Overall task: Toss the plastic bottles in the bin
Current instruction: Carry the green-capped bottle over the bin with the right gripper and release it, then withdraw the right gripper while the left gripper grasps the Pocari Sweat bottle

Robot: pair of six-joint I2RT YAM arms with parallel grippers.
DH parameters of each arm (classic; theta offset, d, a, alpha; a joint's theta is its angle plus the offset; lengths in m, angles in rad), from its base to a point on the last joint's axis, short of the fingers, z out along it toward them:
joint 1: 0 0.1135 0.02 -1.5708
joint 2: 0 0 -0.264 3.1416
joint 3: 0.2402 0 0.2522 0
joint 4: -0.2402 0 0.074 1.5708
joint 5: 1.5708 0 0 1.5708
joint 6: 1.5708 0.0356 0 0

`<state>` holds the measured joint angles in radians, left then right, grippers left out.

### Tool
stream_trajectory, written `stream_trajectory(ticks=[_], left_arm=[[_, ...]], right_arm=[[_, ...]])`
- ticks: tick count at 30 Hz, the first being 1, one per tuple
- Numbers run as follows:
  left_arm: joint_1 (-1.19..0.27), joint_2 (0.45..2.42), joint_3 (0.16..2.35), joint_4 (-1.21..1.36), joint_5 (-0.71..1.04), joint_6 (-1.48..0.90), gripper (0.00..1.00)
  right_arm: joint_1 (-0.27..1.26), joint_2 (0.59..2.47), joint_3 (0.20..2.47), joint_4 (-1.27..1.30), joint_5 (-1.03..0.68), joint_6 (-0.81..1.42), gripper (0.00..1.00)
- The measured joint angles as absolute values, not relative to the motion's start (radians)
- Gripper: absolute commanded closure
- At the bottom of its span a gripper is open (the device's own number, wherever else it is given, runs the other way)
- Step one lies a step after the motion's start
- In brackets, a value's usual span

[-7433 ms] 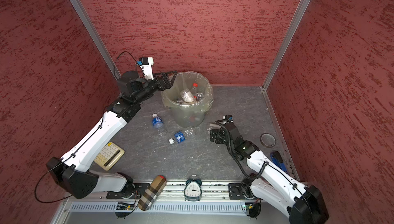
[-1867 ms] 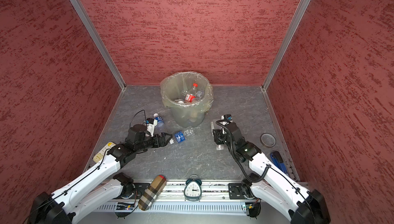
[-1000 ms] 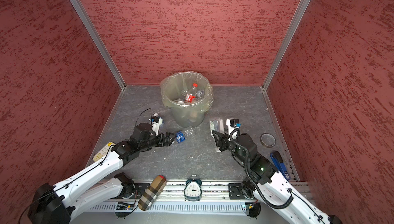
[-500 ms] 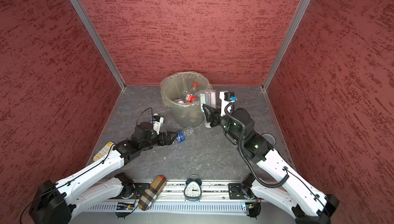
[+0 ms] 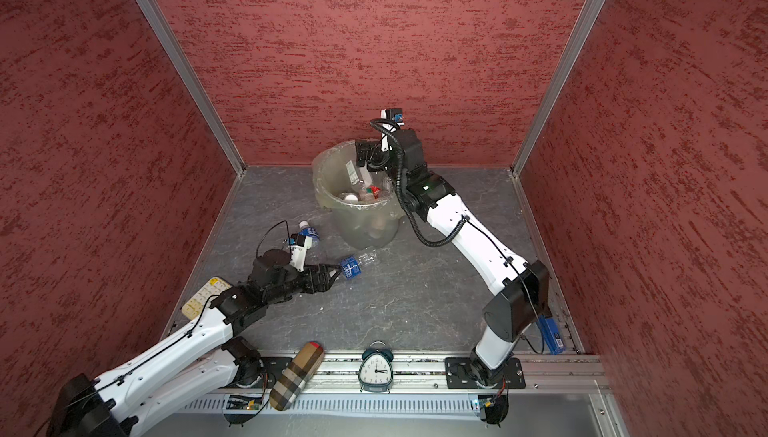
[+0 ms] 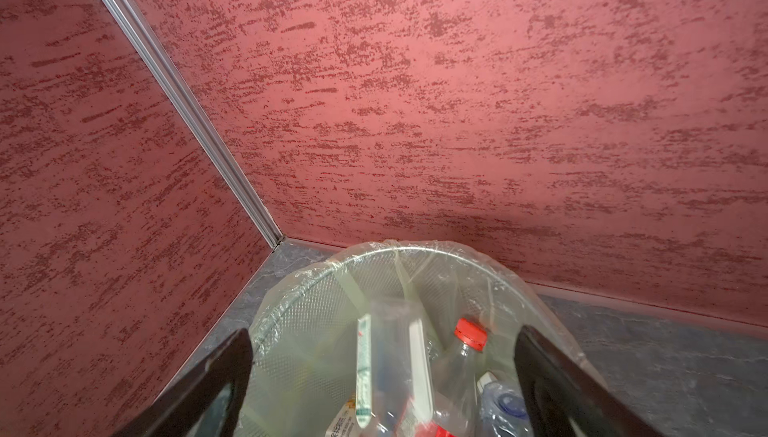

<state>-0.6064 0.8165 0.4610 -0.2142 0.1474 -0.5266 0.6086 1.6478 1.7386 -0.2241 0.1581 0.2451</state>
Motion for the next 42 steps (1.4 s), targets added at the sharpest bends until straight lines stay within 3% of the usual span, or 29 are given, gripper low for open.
stream_trajectory(ticks=[9, 42], left_arm=[[-0.606, 0.9, 0.484, -0.221, 0.146, -0.503, 0.01], [-0.682, 1.393, 0.794, -0.232, -0.011, -0.268, 0.0]], right_arm=[[0.613, 1.406, 1.639, -0.213, 0.163, 0.245, 0.01], [0.571, 0.97, 0.953, -0.25, 0.286, 0.311, 0.01]])
